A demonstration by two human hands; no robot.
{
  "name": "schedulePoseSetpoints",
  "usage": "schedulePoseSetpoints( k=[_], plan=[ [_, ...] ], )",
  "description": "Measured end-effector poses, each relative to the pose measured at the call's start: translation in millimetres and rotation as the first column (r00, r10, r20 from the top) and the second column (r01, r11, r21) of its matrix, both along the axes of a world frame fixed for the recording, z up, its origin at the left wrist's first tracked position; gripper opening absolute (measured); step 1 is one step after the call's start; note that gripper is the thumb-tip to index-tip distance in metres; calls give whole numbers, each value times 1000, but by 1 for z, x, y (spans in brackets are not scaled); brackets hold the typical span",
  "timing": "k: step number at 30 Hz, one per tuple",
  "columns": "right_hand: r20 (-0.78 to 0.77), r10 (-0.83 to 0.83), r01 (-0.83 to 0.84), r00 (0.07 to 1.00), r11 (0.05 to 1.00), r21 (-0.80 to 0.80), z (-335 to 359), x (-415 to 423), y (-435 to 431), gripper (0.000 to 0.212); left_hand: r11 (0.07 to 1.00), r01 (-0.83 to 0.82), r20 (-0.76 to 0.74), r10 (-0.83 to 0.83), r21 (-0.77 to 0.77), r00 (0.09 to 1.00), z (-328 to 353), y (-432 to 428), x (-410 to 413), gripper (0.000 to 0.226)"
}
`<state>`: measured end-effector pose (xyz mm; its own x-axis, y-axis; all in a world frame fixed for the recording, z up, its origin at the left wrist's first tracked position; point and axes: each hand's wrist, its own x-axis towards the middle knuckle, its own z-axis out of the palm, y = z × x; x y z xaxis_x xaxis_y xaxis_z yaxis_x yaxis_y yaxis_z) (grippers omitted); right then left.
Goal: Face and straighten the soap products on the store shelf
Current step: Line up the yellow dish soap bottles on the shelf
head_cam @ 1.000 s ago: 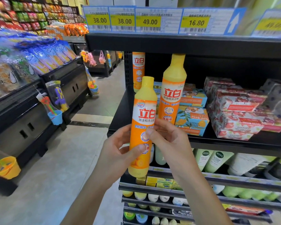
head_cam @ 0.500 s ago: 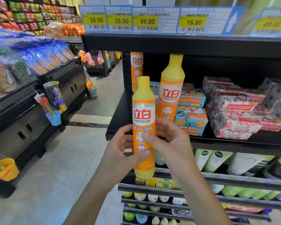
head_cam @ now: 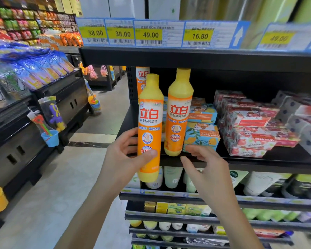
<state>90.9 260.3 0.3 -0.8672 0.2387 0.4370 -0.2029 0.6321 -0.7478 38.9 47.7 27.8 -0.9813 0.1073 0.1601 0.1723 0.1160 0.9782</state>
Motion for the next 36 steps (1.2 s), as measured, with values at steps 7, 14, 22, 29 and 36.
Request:
schedulePoseSetpoints(
  k=[7,14,22,29,36],
  plan=[
    [-98,-152,181,983,861,476,-35,-19,20,39,1000,-3,-75,1,-21,997,7,8,-16,60],
    [-237,-189,290,953,795,533,-68,-30,26,43,1000,-15,-105,13,-15,994,0,14,-29,67],
    [-261,-219,325,940,810,489,-77,-33,24,41,999,-54,-146,54,4,988,-5,19,-42,67],
    [-253,-232,328,939,822,466,-80,-32,22,42,999,-38,-186,37,-1,982,-12,24,-45,71],
    [-253,-233,327,939,831,451,-82,-32,21,42,998,-58,-213,52,-22,976,-19,28,-51,74]
  ],
)
